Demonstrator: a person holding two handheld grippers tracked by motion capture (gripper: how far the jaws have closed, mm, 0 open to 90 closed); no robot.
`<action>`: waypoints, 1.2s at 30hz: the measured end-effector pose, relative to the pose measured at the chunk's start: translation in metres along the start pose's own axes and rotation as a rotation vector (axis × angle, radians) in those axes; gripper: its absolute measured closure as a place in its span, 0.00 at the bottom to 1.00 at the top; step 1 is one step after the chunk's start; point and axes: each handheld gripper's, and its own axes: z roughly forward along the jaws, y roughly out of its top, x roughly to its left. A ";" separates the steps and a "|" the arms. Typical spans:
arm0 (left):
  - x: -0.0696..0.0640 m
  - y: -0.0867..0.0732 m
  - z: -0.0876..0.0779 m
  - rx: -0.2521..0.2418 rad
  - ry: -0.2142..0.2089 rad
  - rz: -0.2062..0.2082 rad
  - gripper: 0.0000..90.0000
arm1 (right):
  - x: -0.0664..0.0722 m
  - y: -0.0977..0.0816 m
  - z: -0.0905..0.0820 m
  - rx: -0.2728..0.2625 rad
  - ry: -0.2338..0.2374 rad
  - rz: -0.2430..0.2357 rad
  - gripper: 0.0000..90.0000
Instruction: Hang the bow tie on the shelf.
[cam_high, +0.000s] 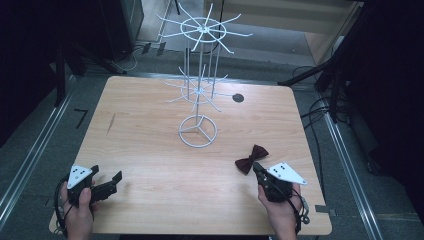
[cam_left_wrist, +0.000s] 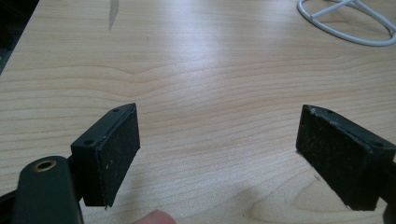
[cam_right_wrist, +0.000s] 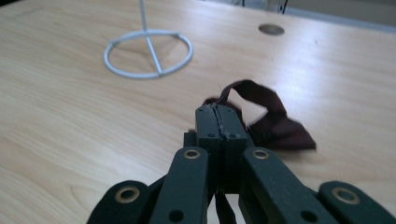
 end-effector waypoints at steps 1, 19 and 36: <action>0.000 0.000 0.000 0.000 0.000 0.000 0.16 | 0.004 0.006 0.001 -0.022 0.002 -0.010 1.00; 0.001 0.000 0.000 -0.004 -0.007 -0.005 0.16 | 0.030 0.047 0.013 -0.125 0.048 0.002 1.00; 0.001 0.000 0.000 -0.008 -0.009 -0.007 0.16 | 0.048 0.098 0.028 -0.200 0.080 -0.021 1.00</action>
